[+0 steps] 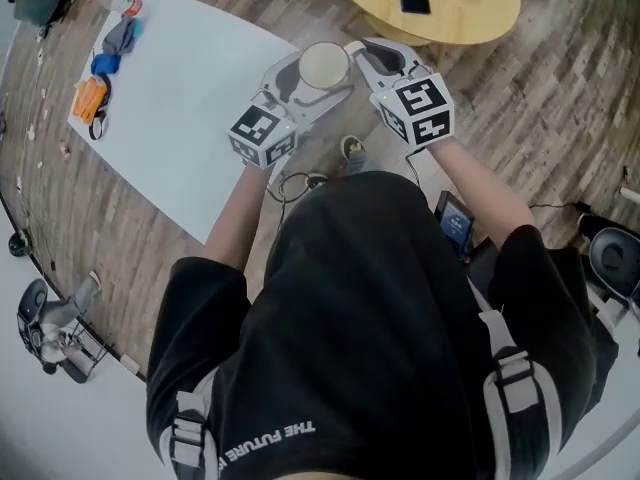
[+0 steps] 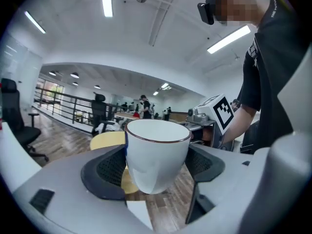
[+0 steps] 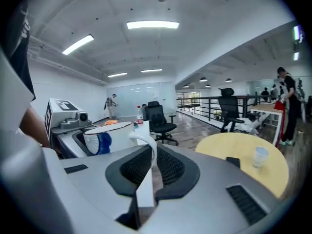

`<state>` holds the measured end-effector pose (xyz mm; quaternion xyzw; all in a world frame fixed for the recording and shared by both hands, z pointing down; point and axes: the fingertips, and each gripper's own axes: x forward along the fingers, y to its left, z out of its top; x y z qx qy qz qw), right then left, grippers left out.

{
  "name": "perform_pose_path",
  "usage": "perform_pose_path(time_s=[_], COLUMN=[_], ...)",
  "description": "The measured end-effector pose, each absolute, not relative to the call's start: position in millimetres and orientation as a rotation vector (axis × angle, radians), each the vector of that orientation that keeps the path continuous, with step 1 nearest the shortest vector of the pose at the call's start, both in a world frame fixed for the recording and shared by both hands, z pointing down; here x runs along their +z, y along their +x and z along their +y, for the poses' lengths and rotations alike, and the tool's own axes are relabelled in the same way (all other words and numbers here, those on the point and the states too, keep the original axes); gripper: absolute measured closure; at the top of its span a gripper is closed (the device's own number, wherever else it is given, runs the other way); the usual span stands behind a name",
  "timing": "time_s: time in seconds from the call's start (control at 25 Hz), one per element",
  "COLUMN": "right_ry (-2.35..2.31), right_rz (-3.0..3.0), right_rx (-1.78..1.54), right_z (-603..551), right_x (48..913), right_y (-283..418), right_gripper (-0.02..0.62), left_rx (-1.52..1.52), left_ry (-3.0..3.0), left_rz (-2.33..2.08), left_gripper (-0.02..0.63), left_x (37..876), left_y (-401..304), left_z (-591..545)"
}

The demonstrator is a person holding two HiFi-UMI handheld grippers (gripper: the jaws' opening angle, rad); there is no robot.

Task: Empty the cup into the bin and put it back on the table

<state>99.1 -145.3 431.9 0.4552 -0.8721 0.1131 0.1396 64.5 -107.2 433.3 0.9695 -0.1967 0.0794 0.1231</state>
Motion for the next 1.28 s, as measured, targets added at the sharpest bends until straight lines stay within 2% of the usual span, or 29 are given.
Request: perform_pose_path(time_s=[0.28,0.56,0.84,1.08,1.28], right_ry=[0.744,0.432,0.356,0.353,0.335], right_rz=[-2.756,-2.799,-2.72,-2.621,-2.604], right_rx=[0.187,0.076,0.061,0.154,0.212], right_z=[-133,-89,-103,-143,-163], right_x=[418,411,459,540,567], right_y=[-95,-192,-222,-200,-190], right_gripper=[0.551,0.551,0.551,0.551,0.551], left_rx=[0.185,0.19,0.268,0.468,0.516], left_ry=[2.695,2.587,2.506,2.474,2.485], left_rz=[-1.157,-1.424,-1.448,-1.393,-1.364], left_gripper=[0.232,0.232,0.231,0.232,0.232], left_x=[421,417,468,545,566], left_y=[-111,-198,-224,-202,-193], left_z=[-86,-42,-56,-95,-116])
